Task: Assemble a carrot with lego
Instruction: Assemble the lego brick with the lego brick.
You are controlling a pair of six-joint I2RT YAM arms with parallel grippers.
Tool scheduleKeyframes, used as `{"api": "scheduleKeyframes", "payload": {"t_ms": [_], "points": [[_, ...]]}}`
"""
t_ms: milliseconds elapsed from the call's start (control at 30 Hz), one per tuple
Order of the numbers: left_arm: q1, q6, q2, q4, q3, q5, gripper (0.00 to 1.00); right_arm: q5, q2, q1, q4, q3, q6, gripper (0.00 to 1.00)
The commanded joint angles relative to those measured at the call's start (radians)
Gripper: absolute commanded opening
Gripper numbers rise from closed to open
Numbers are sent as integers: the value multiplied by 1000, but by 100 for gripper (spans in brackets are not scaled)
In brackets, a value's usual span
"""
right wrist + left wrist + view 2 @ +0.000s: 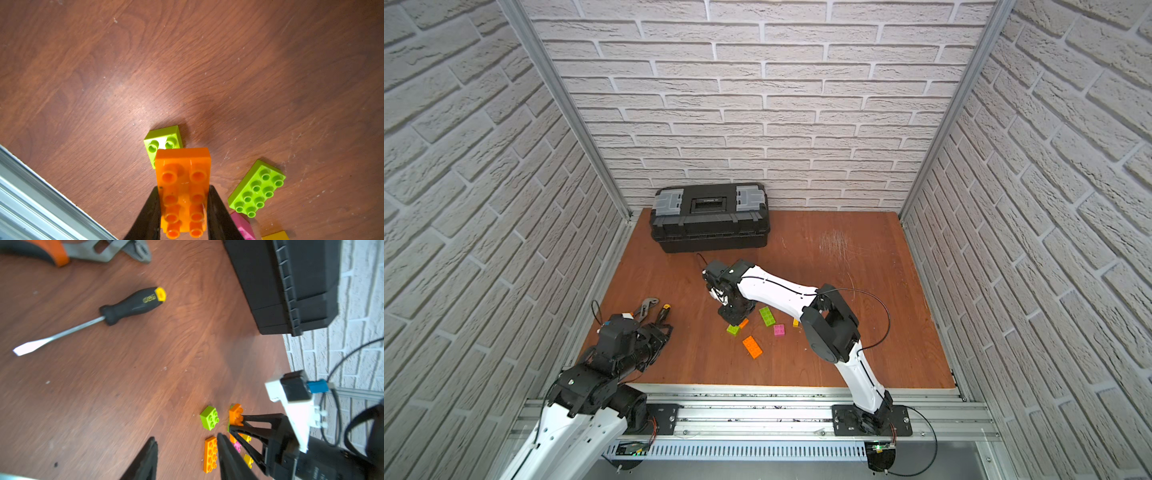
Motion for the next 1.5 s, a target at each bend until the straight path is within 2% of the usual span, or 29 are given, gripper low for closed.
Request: {"api": "scheduleKeyframes", "payload": {"t_ms": [0,167,300,567,1000,1467], "points": [[5,-4,23,-31,13,-13,53,-8,11,15,-27,33,-102,14],[6,20,104,-21,49,1,64,-37,33,31,-30,58,-133,13],[6,26,123,-20,65,4,67,-50,58,42,-29,80,-145,13],[8,29,98,-34,80,-13,70,-19,97,46,-32,94,-152,12],[10,43,140,-17,92,-8,70,7,134,46,-66,142,-169,12],[12,48,155,-12,83,4,71,-1,139,46,-43,109,-155,12]]}}
